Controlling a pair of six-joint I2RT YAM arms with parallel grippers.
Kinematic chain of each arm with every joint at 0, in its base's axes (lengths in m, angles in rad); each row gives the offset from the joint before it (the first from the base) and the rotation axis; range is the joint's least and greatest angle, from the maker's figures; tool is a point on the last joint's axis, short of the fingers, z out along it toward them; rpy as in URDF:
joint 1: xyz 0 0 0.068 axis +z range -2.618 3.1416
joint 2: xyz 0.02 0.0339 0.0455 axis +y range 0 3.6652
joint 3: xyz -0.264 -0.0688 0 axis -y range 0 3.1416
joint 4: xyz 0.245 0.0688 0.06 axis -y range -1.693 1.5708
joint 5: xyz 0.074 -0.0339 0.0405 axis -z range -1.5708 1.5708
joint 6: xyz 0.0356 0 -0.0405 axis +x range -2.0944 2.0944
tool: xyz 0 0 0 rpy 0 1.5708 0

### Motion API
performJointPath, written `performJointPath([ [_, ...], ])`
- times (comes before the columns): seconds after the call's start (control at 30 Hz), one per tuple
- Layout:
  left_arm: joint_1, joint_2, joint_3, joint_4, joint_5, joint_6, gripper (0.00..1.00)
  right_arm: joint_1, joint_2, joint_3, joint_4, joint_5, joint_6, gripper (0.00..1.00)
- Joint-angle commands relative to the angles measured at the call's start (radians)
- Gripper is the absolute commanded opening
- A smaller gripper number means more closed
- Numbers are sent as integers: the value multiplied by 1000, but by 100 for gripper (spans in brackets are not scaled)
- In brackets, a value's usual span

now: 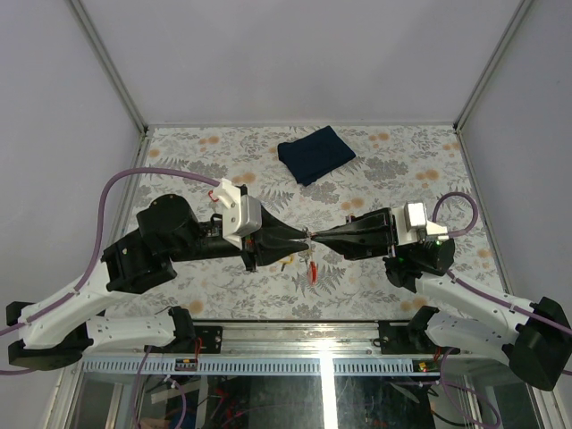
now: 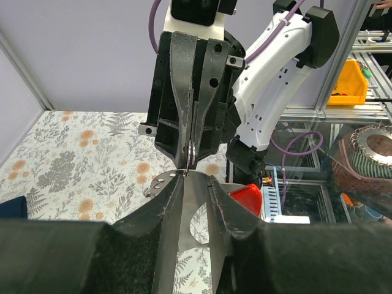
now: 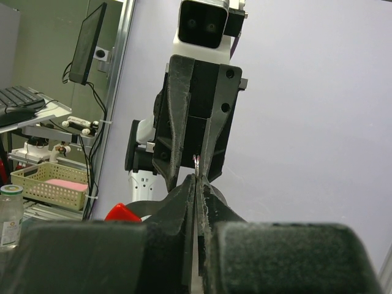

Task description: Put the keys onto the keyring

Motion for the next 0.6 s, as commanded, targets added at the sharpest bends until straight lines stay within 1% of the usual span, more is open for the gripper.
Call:
performJointPath([
  [0.0,-5,-5,34,61,2,12,20,5,2,43,14,-30,-13,0],
  [0.3,-6,-6,35,61,-7,14,19,5,-4,39,5,-39,-15,0],
  [0.4,-5,0,36,55,-6,15,14,6,-7,40,3,-40,-13,0],
  [0.53,-6,9,43,39,-9,19,1,6,-10,43,-2,-44,-14,0],
  [0.57,-6,13,45,34,-10,20,0,6,-13,43,-7,-46,-14,0],
])
